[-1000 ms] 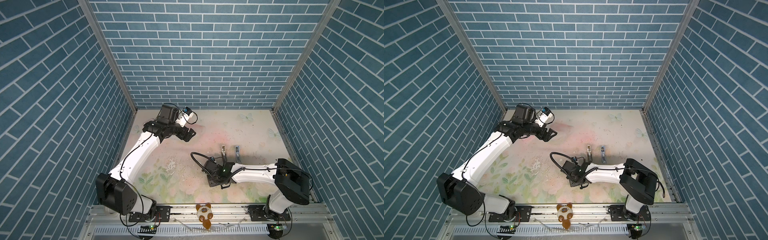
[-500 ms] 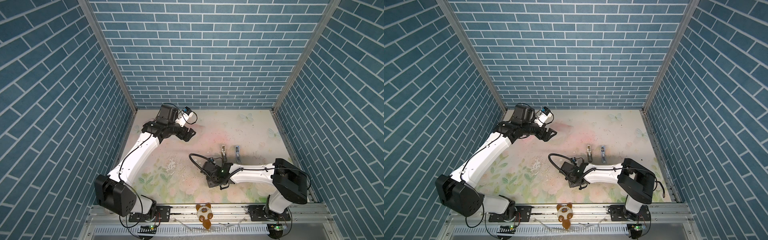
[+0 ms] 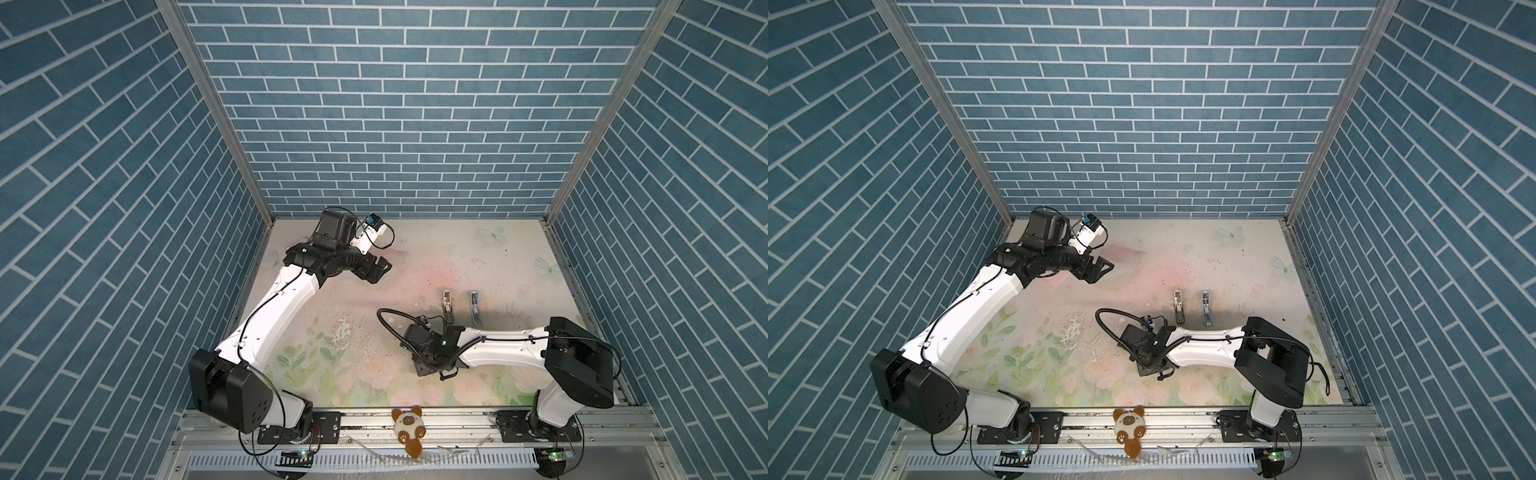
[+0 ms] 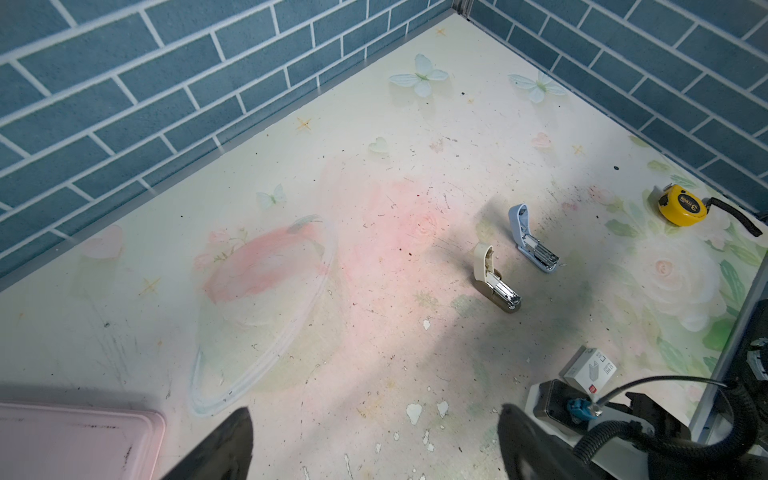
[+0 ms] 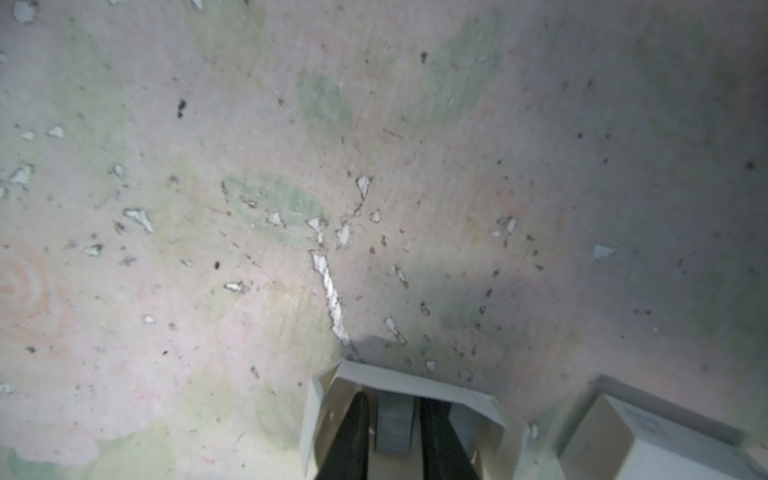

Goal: Load the staples into the stapler
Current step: 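Close the right gripper on the silver staple strip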

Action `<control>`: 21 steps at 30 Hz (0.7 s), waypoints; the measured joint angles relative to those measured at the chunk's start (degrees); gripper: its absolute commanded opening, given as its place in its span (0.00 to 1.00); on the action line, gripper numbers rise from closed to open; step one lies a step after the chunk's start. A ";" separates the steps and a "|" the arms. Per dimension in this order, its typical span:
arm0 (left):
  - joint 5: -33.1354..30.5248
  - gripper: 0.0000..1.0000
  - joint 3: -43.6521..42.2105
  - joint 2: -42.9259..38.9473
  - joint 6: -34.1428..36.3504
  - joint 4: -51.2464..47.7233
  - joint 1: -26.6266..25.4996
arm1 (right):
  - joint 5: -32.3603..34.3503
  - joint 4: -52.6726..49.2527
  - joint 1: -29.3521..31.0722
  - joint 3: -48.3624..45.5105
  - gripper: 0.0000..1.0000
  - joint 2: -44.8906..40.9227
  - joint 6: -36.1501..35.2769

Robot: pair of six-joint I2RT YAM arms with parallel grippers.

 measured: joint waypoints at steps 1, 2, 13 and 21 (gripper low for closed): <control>0.00 0.93 0.00 0.00 0.00 0.04 0.00 | 0.00 -0.07 0.00 0.17 0.23 0.15 0.00; 0.00 0.93 -0.04 0.00 -0.02 0.09 0.00 | 0.00 -0.22 0.00 0.37 0.23 0.33 0.00; 0.02 0.94 -0.28 0.00 -0.24 0.11 0.00 | 0.17 -1.03 0.07 1.25 0.19 1.07 -0.04; 0.02 0.93 -0.28 0.00 -0.26 0.13 0.00 | 0.35 -1.14 0.11 2.03 0.07 1.70 0.31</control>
